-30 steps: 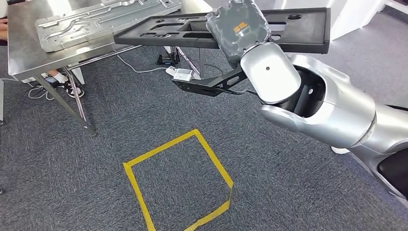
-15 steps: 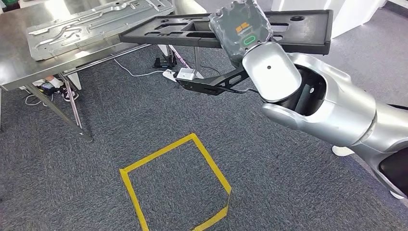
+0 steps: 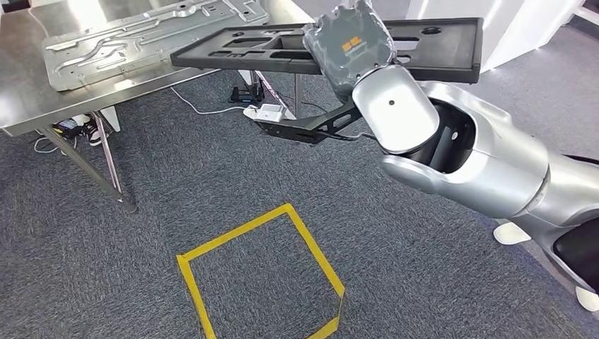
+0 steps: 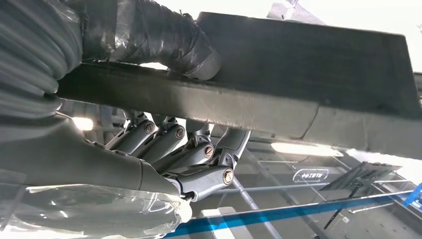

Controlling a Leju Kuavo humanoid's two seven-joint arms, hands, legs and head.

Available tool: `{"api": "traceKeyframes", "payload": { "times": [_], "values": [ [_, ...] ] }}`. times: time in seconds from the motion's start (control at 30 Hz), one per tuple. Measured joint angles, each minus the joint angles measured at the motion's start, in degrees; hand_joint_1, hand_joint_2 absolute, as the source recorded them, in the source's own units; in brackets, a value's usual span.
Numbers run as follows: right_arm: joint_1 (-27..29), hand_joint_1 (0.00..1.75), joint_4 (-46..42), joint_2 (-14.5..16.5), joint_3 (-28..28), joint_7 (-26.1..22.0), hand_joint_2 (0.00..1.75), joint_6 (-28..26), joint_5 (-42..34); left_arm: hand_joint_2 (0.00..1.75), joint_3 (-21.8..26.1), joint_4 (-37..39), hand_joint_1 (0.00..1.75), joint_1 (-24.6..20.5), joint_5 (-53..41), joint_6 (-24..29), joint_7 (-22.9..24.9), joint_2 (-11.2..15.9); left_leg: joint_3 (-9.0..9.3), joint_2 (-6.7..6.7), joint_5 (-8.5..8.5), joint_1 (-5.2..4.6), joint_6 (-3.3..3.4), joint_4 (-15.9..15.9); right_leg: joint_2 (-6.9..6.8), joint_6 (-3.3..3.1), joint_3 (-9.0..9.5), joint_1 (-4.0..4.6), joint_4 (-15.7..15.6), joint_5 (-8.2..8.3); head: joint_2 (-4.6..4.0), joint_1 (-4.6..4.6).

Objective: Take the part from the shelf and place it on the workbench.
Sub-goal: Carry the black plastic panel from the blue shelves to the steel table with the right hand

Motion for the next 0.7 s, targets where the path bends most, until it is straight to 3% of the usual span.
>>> {"api": "traceKeyframes", "payload": {
  "times": [0.07,0.13,0.3,0.37,0.43,0.47,0.5,0.57,0.6,0.63,0.7],
  "values": [
    [0.0,1.75,0.1,0.0,0.0,0.0,1.75,0.0,0.0,1.75,0.0,0.0,0.0,0.1,0.0,0.0,0.0,0.0,1.14,-0.22,-1.19,0.08,-0.4,0.5,-0.06,-0.1,1.39,-0.02,-6.4,5.6,0.0,0.0],
    [-0.1,1.75,0.1,0.0,0.1,-0.1,1.75,0.0,0.0,1.75,0.0,0.0,0.0,0.1,0.0,0.1,0.0,0.0,1.42,-0.38,-2.15,0.03,-1.05,1.0,-0.15,-0.51,2.49,0.18,-11.4,8.04,0.0,0.02],
    [-0.1,1.75,0.1,0.0,0.1,-0.2,1.75,0.1,0.0,1.75,0.0,0.0,0.0,0.0,-0.1,0.0,0.0,-0.1,1.0,-0.2,-3.93,0.16,-2.74,3.2,-0.17,-2.34,3.87,0.33,-12.8,7.73,0.01,-0.25],
    [-0.2,1.75,0.2,0.0,0.1,-0.2,1.75,0.1,0.0,1.75,0.0,0.0,0.0,-0.1,-0.1,0.0,0.0,-0.1,-2.0,-0.01,-6.04,0.46,-3.37,8.7,-0.11,-2.71,4.53,0.25,-13.1,7.45,0.0,-0.42],
    [-0.2,1.75,0.2,0.0,0.2,-0.2,1.75,0.1,0.0,1.75,0.0,0.0,0.0,-0.1,-0.1,0.0,0.0,-0.1,-6.25,0.02,-7.8,0.67,-3.8,14.8,-0.06,-2.83,5.02,0.28,-13.1,6.97,0.0,-0.45],
    [-0.1,1.75,0.2,0.0,0.2,-0.2,1.75,0.1,0.0,1.75,0.0,0.0,0.0,-0.1,-0.1,0.0,0.0,-0.1,-7.58,0.02,-7.49,0.7,-3.85,15.8,-0.03,-2.81,5.34,0.31,-13.1,6.68,0.0,-0.45],
    [-0.1,1.75,0.2,0.1,0.2,-0.2,1.75,0.1,0.0,1.75,0.0,0.0,0.0,0.0,-0.1,0.0,0.0,-0.1,-7.94,0.02,-5.95,0.7,-3.77,14.8,0.0,-2.77,5.77,0.35,-13.1,6.36,0.0,-0.45],
    [-0.1,1.75,0.2,0.1,0.2,-0.3,1.75,0.1,0.0,1.75,0.0,0.0,0.0,0.1,0.0,0.0,0.1,-0.1,-6.11,0.01,-0.68,0.63,-3.23,8.0,0.04,-2.68,6.76,0.42,-13.1,5.7,0.0,-0.44],
    [-0.1,1.75,0.2,0.1,0.2,-0.3,1.75,0.1,0.0,1.75,0.0,0.0,0.0,0.2,0.0,0.0,0.1,-0.1,-5.06,0.02,1.0,0.45,-2.89,4.7,0.05,-2.59,7.15,0.46,-13.2,5.47,0.0,-0.38],
    [-0.1,1.75,0.2,0.1,0.2,-0.3,1.75,0.1,0.0,1.75,0.0,0.0,0.0,0.1,0.0,0.1,0.2,0.0,-4.31,0.02,1.58,0.22,-2.54,2.4,0.06,-2.43,7.32,0.43,-13.3,5.33,0.0,-0.36],
    [-0.2,1.75,0.2,0.1,0.2,-0.3,1.75,0.1,0.0,1.75,0.0,0.0,0.0,0.0,0.0,0.1,0.2,0.1,-4.02,0.02,0.63,-0.17,-2.16,1.2,0.1,-2.17,7.28,0.36,-13.5,5.29,0.0,-0.33]
  ]
}}
